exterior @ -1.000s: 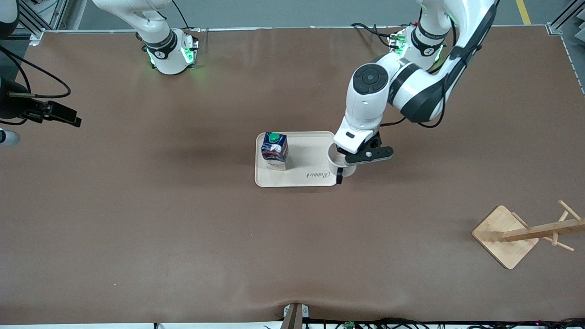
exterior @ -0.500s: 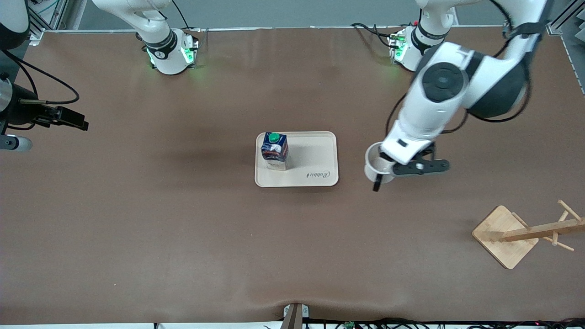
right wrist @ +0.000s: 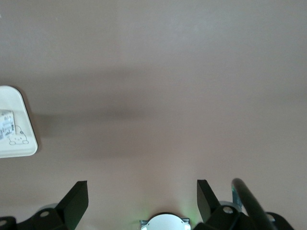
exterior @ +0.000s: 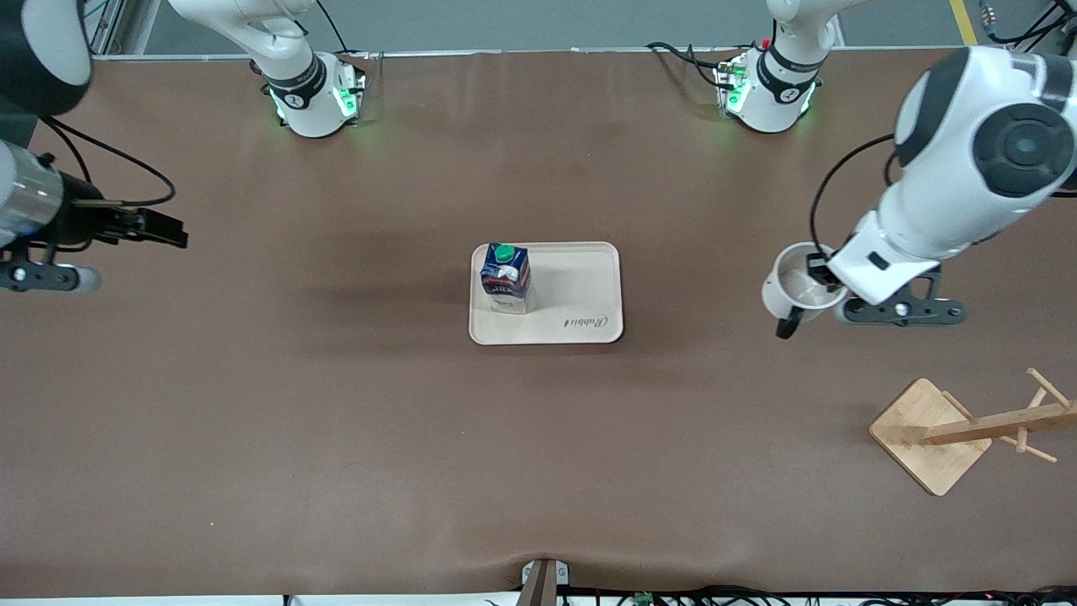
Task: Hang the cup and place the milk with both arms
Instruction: 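Carry the mug toward the wooden stand while the right gripper reaches the milk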
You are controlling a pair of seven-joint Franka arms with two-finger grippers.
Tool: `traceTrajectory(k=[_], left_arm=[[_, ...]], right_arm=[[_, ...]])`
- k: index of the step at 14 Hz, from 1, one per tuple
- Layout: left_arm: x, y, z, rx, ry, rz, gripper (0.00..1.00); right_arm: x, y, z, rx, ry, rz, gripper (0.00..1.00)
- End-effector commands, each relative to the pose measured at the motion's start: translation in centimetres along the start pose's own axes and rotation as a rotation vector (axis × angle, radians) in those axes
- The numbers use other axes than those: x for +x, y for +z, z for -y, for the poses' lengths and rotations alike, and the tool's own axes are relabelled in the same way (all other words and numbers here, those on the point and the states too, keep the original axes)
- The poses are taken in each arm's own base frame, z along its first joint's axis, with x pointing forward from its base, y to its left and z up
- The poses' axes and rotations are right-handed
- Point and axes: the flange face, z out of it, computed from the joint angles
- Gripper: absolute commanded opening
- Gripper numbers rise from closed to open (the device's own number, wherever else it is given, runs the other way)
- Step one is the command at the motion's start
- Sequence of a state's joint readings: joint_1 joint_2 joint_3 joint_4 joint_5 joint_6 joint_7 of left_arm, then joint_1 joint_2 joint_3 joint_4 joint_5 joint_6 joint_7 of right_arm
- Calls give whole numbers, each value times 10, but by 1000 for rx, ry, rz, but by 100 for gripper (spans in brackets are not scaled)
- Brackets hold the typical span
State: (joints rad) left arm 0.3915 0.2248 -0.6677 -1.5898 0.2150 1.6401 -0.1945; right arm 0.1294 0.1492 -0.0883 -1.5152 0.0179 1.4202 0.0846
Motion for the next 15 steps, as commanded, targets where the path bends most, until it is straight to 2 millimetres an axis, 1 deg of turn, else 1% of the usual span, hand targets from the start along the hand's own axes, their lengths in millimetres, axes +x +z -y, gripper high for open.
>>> traceTrajectory(k=[1,2,3,4,5,6,7,8,9,10,11,14,15], left_arm=[[-9,-13,39,-11,73,24,0],[-10,-11,56,-19,85,41,0],[-12,-10,71,-33,81,47,0],[-15,-11,83,-35,97,54,0],[-16,-10,92,-35,122,59,0],[-17,-10,110,-41,114,56,0],[-17,-11,135,-53,82,48,0],[-17,-10,146,-56,81,43,0],[-16,-11,155,-48,84,29,0],[-15,-8,170,-53,62,7,0],[-13,-2,184,-72,41,-7,0],[-7,6,197,-77,28,-30,0],[-6,9,209,-77,15,-43,0]], right_arm=[[16,25,37,-7,-45,41,100],[21,38,67,-7,-82,48,100],[26,47,89,-3,-57,39,100],[30,61,110,30,3,51,100],[29,69,137,61,50,49,100],[27,73,165,70,85,26,100],[24,83,198,65,121,11,100],[21,90,227,74,160,-9,100],[18,96,251,87,193,-29,100],[13,101,273,102,197,-43,100],[8,107,294,132,196,-40,100],[-11,134,355,151,273,-45,100],[-21,145,376,145,275,-48,100]])
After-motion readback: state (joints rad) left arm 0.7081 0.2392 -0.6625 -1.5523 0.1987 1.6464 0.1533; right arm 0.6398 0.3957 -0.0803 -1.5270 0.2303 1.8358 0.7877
